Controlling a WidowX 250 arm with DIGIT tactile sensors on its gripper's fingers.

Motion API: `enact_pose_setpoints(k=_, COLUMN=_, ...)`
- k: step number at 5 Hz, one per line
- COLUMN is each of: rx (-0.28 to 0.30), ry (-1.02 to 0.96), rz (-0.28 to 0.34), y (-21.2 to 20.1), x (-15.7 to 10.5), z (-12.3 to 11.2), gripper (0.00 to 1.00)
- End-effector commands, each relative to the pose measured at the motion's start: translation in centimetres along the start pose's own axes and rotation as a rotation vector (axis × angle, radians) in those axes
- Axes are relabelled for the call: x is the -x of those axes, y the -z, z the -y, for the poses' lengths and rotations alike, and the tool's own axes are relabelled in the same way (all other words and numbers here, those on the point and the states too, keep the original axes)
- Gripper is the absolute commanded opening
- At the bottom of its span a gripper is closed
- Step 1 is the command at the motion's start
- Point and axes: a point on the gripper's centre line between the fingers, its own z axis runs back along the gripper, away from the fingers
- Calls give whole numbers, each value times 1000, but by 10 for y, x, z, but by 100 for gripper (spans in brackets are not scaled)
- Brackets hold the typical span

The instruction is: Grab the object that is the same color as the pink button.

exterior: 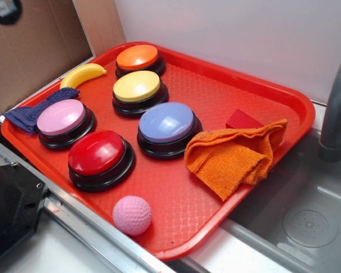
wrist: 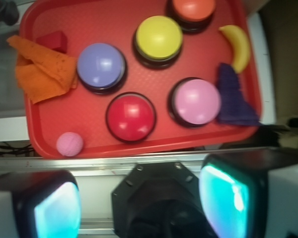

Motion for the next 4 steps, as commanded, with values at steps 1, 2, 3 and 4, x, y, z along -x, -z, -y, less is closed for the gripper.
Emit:
enact_pose_setpoints(k=1, rx=15, ry=-66, rz=34, y=47, x=-3, z=29, gripper=100)
enact_pose_setpoints(k=2, rx=-4, ry=-84, rz=13, y=86, x=-2, z=46, gripper=100)
enact_pose_setpoints(k=3, rx=32, ry=-90, rz=2, y=111, x=-2, z=56, gripper=100)
enact_pose_setpoints(k=4, rx=-5, ry=-93, rz=15, y=135, x=2, z=71, gripper=100)
